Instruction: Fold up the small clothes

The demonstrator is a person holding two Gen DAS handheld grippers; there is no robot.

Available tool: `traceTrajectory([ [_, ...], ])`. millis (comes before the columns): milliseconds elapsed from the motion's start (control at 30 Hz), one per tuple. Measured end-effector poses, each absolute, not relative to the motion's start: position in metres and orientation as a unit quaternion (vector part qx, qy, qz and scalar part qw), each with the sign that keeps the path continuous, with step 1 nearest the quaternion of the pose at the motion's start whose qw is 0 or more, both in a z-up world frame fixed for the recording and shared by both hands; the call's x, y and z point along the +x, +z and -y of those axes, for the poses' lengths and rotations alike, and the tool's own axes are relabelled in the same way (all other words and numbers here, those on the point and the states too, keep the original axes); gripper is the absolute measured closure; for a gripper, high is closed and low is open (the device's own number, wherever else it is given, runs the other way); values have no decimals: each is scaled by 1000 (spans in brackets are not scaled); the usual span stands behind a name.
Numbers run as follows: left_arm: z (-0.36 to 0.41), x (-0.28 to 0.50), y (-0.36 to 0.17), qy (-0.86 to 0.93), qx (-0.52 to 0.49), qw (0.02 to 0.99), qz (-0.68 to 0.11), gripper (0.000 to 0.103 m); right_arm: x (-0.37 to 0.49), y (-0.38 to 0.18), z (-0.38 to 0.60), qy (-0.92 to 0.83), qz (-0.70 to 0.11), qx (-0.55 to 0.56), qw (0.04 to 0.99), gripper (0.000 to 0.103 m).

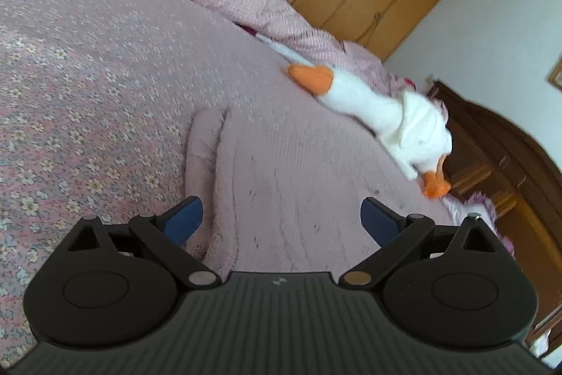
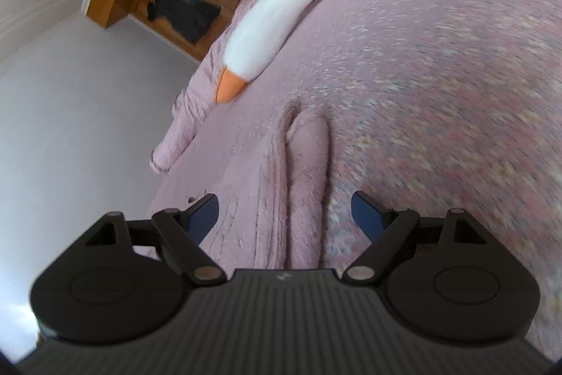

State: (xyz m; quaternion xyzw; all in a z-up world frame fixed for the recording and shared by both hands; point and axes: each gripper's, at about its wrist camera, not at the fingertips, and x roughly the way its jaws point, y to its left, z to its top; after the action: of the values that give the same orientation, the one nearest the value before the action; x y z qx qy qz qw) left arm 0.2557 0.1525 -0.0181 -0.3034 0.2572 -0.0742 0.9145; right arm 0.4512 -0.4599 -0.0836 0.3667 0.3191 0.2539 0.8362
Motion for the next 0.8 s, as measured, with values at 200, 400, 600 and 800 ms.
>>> traceTrajectory([
  [200, -146, 266, -23, -86, -290, 914, -271, 3, 481, -85, 453, 277, -329, 367, 825, 26],
  [400, -145, 271, -22, -82, -285, 915, -273, 3, 502, -94, 451, 295, -336, 399, 801, 40],
  [600, -147, 272, -19, -90, -282, 915, -274, 3, 516, -98, 448, 301, -359, 432, 771, 56],
  [800, -153, 270, -19, -88, -280, 916, -274, 3, 510, -111, 463, 300, -337, 490, 746, 61],
])
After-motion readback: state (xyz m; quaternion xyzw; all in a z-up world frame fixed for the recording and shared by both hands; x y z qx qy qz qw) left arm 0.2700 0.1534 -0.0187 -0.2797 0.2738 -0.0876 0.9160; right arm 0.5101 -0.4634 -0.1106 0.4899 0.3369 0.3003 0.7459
